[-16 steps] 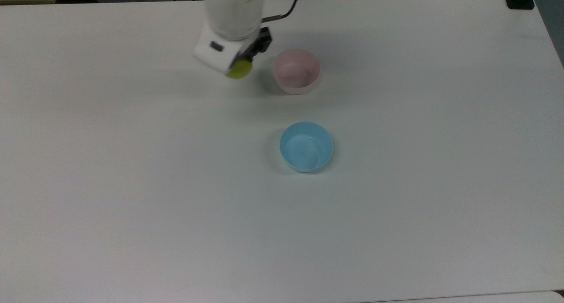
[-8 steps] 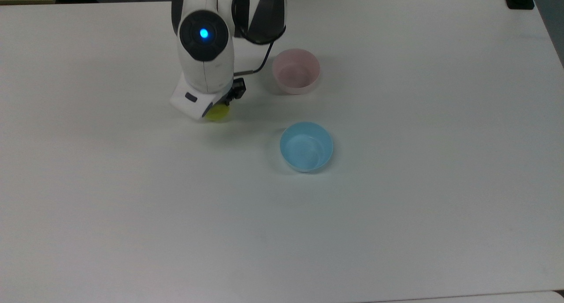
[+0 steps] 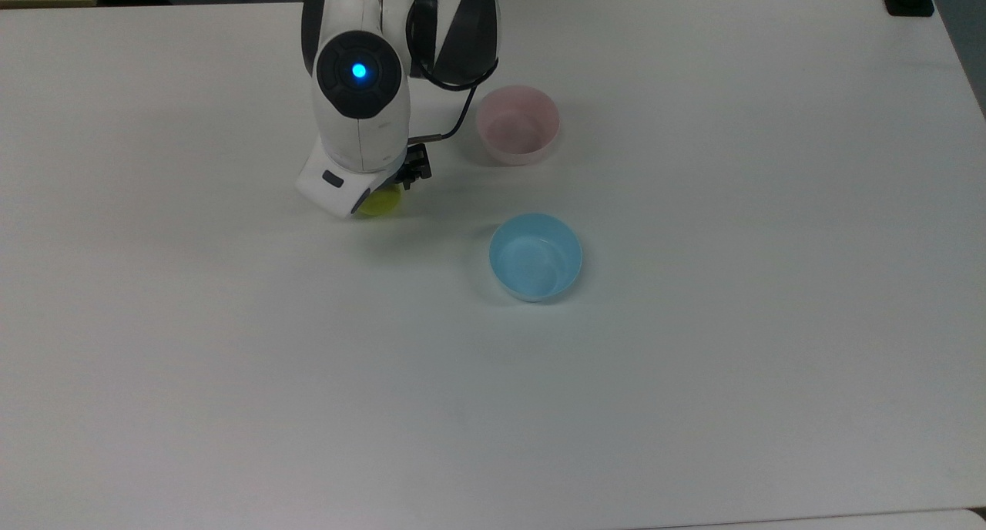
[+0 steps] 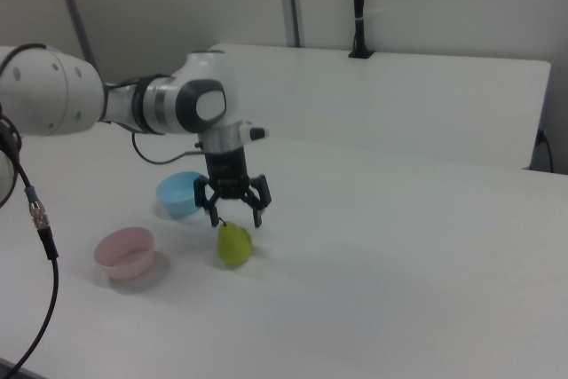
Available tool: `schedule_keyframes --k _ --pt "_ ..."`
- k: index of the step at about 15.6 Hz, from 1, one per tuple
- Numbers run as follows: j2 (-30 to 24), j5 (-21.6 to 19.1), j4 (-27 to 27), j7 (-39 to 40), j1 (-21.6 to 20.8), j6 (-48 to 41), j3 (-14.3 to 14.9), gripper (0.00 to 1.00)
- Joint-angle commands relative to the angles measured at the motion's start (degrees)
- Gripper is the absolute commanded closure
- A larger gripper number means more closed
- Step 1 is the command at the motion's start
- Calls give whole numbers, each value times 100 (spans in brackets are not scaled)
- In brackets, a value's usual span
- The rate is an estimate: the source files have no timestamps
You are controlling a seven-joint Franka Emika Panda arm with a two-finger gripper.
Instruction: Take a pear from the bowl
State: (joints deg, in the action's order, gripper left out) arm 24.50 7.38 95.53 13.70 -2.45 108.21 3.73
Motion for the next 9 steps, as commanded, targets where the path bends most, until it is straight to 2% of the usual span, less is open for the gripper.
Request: schedule_keyframes --k 1,6,9 --pt "-883 -25 106 -394 -28 -133 23 0" --pt "-1859 -123 132 -710 -89 -993 23 0" --pt "-2185 -114 255 -1420 -159 -1039 23 0"
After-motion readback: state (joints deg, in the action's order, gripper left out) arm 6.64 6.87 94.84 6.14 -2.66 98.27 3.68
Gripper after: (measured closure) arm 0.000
